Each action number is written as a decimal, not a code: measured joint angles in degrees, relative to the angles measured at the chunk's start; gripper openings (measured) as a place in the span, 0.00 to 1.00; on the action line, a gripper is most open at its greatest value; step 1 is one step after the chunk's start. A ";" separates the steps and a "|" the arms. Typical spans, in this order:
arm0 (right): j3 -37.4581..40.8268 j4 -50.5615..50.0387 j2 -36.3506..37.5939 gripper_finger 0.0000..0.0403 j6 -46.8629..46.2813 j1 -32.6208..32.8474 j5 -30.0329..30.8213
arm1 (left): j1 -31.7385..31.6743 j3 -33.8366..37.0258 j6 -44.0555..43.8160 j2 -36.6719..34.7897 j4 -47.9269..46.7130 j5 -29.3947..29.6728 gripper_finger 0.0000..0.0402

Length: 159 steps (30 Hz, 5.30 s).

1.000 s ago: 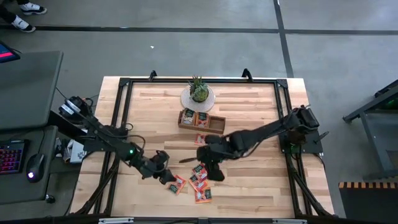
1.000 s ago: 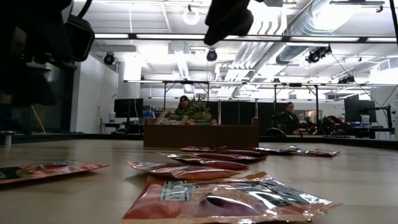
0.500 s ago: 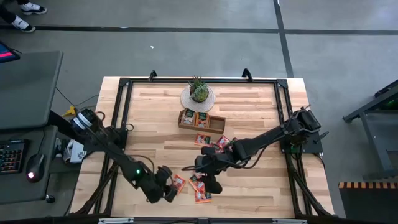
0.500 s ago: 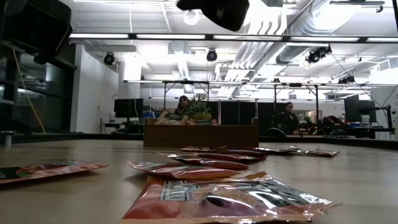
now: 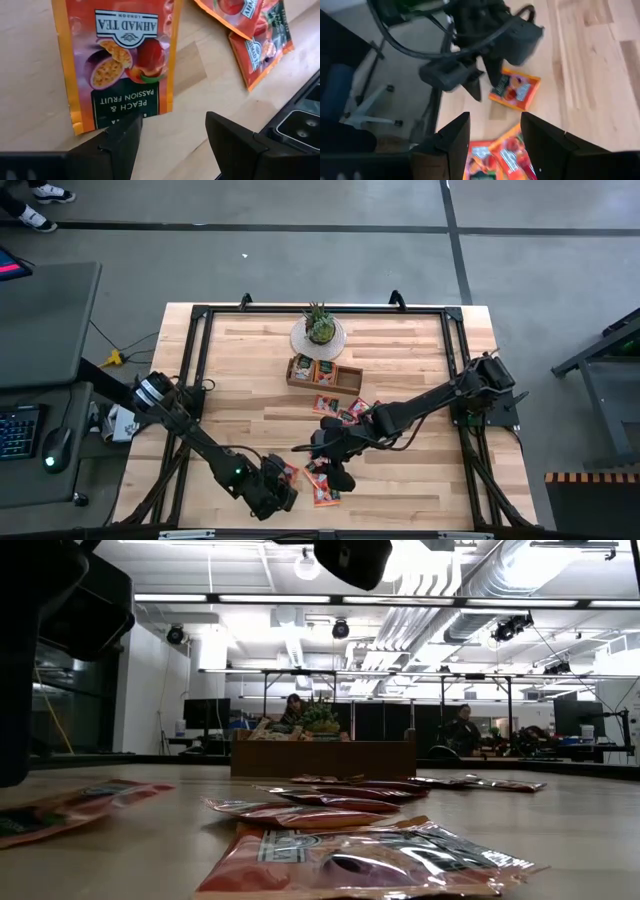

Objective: Pick & Place Tea
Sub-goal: Put the orange tea bag into the middle section of the wooden organizer

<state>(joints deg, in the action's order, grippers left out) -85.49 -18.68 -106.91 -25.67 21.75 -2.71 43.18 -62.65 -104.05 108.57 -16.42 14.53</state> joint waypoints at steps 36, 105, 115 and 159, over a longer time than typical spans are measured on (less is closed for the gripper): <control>8.25 29.57 -17.71 0.43 -16.57 -10.13 -18.46 | -0.04 0.41 18.83 0.20 -3.85 -1.08 0.56; -0.85 26.92 -26.64 0.31 -20.64 -7.44 -19.73 | -0.48 0.44 25.15 0.31 -2.89 1.22 0.56; -0.83 26.40 -26.64 0.03 -19.72 -8.10 -20.01 | -0.46 0.44 24.76 0.31 -2.91 1.12 0.56; 45.07 64.84 27.85 0.00 8.30 3.39 45.09 | 0.97 0.46 8.53 -19.25 -15.69 48.08 0.56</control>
<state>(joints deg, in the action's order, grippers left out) -40.42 46.16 -79.07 -17.36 25.14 42.37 44.15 -62.19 -95.52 89.32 -32.10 62.61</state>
